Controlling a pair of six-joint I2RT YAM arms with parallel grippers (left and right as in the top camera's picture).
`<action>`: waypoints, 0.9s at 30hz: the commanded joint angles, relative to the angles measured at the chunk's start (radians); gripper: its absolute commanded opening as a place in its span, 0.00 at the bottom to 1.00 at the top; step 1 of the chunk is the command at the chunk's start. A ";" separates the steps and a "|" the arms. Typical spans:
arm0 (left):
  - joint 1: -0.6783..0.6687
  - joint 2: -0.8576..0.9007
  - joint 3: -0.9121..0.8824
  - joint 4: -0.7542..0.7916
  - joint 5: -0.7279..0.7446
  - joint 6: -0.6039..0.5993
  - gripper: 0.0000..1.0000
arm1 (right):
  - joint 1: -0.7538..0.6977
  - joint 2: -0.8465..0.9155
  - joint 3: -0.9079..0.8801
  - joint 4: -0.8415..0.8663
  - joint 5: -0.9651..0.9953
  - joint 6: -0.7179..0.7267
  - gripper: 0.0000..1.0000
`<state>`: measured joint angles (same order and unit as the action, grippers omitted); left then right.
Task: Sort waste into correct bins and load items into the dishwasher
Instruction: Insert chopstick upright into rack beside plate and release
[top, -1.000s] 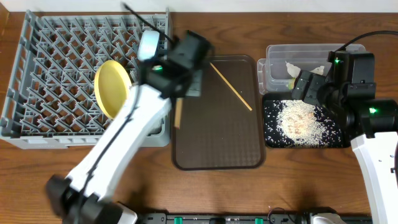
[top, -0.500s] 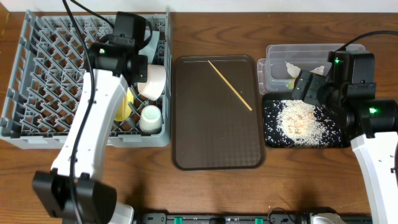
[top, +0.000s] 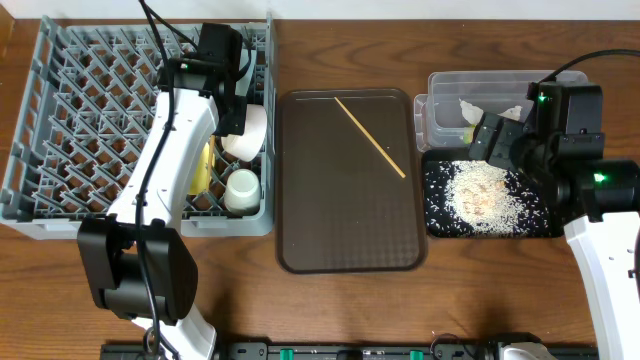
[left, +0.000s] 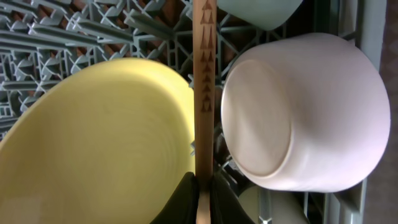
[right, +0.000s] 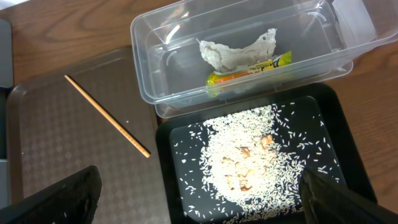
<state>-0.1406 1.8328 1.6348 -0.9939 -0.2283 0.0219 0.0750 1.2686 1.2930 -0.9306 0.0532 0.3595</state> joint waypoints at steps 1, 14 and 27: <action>0.013 0.002 -0.008 0.010 0.008 0.006 0.08 | -0.010 0.001 0.004 -0.002 0.010 0.010 0.99; 0.013 0.002 -0.008 0.010 0.012 -0.109 0.26 | -0.010 0.001 0.004 -0.002 0.010 0.010 0.99; 0.002 -0.043 0.068 0.022 0.284 -0.112 0.25 | -0.010 0.001 0.004 -0.002 0.010 0.010 0.99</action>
<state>-0.1329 1.8324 1.6405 -0.9825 -0.1070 -0.0788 0.0750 1.2686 1.2930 -0.9306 0.0532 0.3595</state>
